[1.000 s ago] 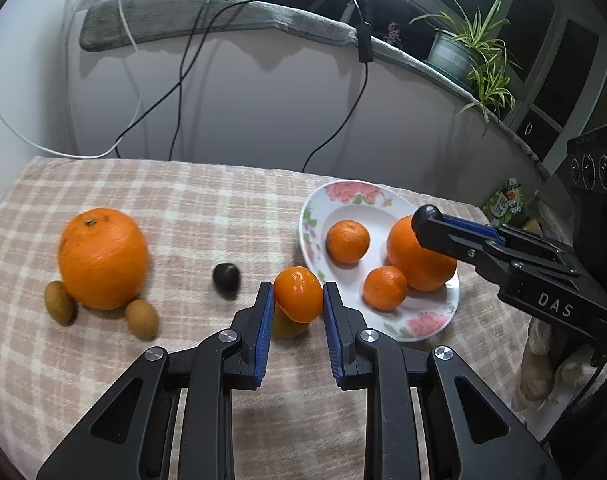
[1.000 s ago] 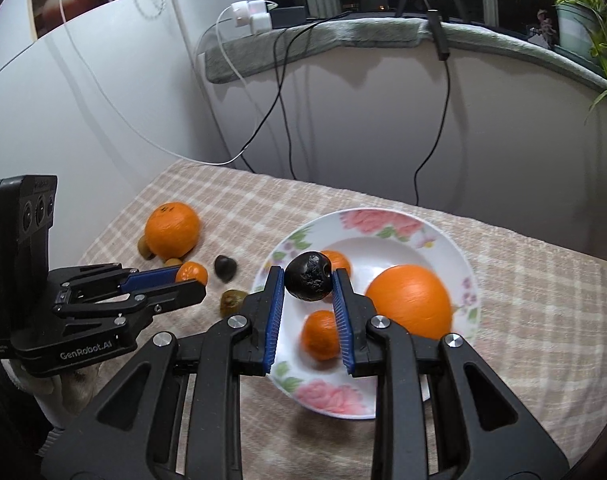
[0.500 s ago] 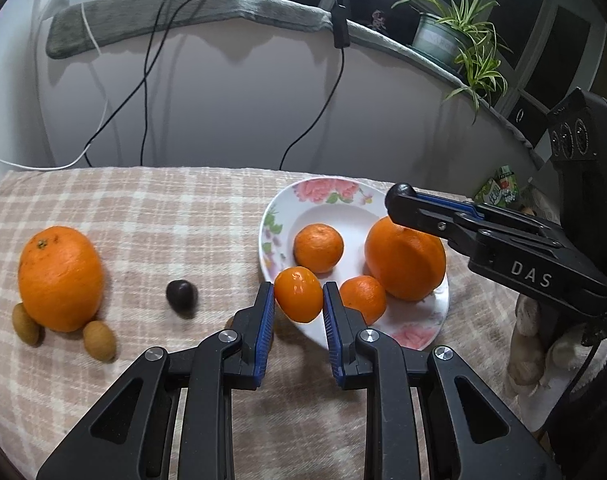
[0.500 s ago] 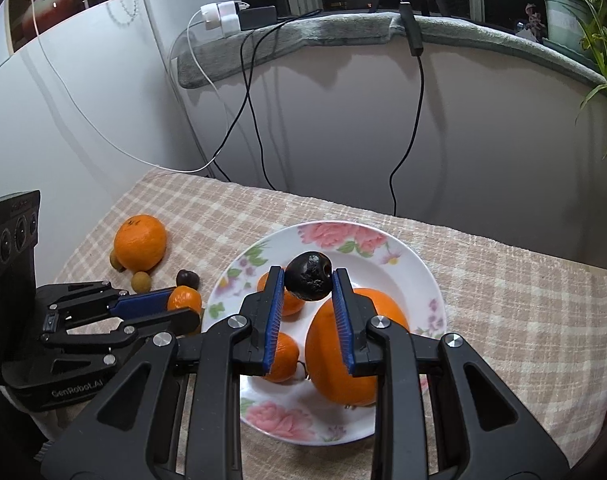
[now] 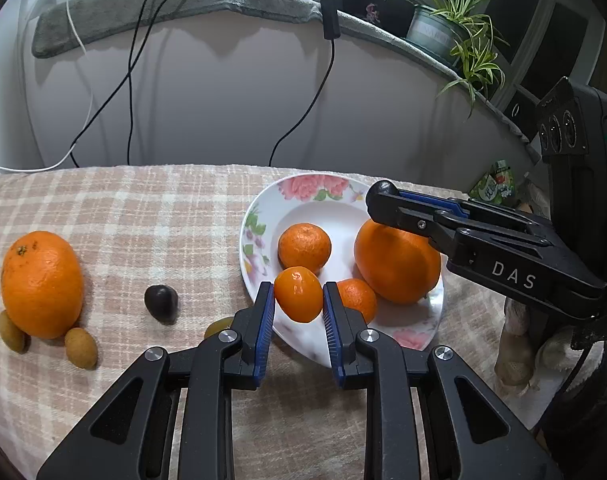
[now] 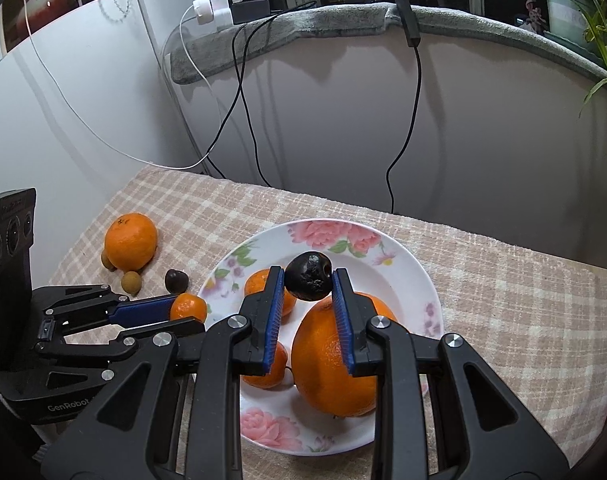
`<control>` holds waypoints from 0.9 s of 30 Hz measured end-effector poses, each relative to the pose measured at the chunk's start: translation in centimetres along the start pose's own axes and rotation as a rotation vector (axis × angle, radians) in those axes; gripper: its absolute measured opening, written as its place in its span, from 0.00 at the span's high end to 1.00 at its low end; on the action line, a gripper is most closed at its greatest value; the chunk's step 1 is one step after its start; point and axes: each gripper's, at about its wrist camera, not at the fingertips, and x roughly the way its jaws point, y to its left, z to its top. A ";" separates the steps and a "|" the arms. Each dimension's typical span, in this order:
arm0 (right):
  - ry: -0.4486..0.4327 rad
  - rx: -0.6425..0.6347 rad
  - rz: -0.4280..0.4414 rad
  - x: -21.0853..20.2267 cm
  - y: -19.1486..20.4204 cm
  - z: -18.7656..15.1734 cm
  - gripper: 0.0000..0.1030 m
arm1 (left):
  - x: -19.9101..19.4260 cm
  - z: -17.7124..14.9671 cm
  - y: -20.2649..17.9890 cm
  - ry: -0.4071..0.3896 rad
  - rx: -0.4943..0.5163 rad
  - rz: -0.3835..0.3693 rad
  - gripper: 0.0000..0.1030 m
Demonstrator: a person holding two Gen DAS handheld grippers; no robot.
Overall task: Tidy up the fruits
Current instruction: 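Carry the dark plum with the right gripper and release it onto the plate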
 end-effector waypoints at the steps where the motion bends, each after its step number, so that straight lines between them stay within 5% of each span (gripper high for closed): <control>1: 0.000 0.000 0.000 0.0 0.0 0.0 0.75 | 0.0 0.0 0.0 0.002 0.002 -0.001 0.78; 11: 0.001 -0.004 -0.003 0.3 0.1 -0.1 0.75 | 0.2 0.0 -0.2 0.004 0.011 -0.009 0.77; 16: 0.002 -0.005 0.001 0.3 0.0 -0.1 0.75 | 0.0 0.1 -0.2 -0.008 0.016 -0.010 0.60; 17: 0.003 -0.006 -0.001 0.3 0.0 -0.1 0.69 | 0.0 0.1 -0.3 -0.009 0.018 -0.009 0.55; 20: -0.026 -0.007 -0.019 -0.2 0.0 0.1 0.31 | -0.2 0.1 -0.3 -0.012 0.015 -0.005 0.44; 27: -0.063 -0.022 -0.019 -1.2 0.4 0.4 0.12 | -0.2 0.1 -0.2 -0.007 0.004 0.006 0.35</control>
